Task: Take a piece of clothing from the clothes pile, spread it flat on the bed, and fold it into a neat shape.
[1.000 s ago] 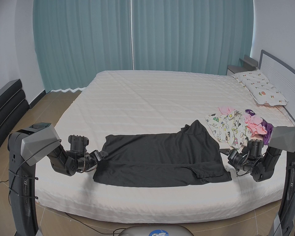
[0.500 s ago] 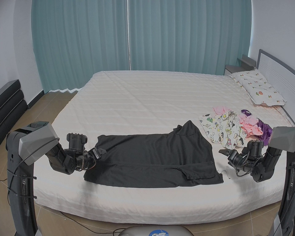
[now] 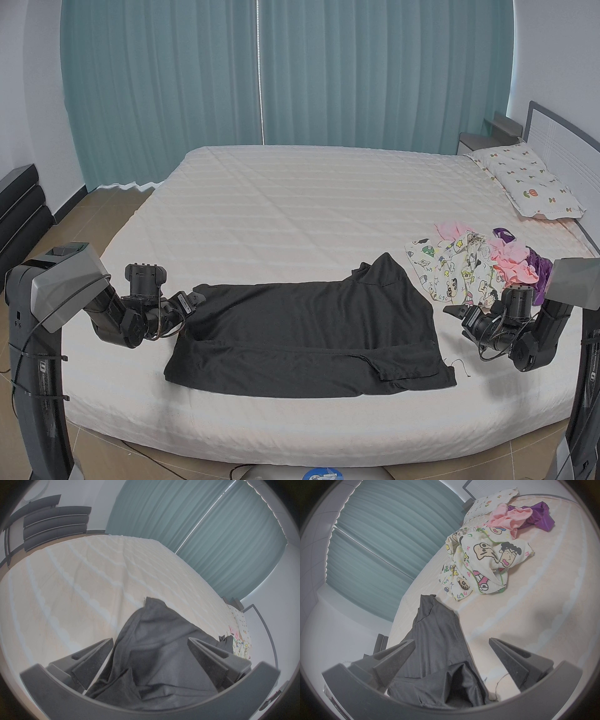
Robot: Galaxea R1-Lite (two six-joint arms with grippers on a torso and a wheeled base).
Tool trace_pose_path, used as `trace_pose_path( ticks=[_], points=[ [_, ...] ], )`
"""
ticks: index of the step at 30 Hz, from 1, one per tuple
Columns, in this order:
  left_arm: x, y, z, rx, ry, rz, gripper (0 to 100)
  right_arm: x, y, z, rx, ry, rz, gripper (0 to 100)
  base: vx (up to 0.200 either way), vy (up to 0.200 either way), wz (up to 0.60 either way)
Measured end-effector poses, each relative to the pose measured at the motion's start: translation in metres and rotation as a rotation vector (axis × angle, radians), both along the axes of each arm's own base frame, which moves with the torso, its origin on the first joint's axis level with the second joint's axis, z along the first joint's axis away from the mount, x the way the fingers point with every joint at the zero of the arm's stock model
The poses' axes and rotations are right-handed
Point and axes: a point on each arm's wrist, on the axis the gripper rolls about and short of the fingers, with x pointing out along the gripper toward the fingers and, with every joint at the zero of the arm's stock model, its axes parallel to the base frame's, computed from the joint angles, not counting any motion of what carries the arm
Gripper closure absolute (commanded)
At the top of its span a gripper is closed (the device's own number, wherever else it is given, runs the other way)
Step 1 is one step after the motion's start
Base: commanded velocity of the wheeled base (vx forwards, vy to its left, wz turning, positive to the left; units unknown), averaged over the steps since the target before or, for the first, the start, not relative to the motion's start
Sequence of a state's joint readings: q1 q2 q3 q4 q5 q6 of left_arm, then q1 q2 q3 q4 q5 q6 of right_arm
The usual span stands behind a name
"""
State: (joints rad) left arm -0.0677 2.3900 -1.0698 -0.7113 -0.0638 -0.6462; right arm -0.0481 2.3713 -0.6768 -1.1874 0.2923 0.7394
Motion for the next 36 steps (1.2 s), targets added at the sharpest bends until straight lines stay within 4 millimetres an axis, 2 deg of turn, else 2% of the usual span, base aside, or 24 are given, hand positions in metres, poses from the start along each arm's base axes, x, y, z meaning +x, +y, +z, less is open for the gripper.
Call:
trace_pose_path(
  ticks=[11, 20, 36],
  points=[
    [0.005, -0.001, 0.003, 0.009, -0.021, 0.016, 0, 0.0, 0.001, -0.001, -0.001, 0.004, 0.003, 0, 0.0, 0.0, 0.0],
    [0.008, 0.007, 0.005, 0.005, -0.031, 0.034, 0, 0.0, 0.001, -0.001, -0.001, 0.004, 0.003, 0, 0.0, 0.2, 0.0],
    [0.016, 0.012, 0.009, -0.047, -0.057, 0.082, 0, 0.0, 0.001, -0.002, -0.001, 0.006, 0.004, 0, 0.0, 0.0, 0.0]
  ],
)
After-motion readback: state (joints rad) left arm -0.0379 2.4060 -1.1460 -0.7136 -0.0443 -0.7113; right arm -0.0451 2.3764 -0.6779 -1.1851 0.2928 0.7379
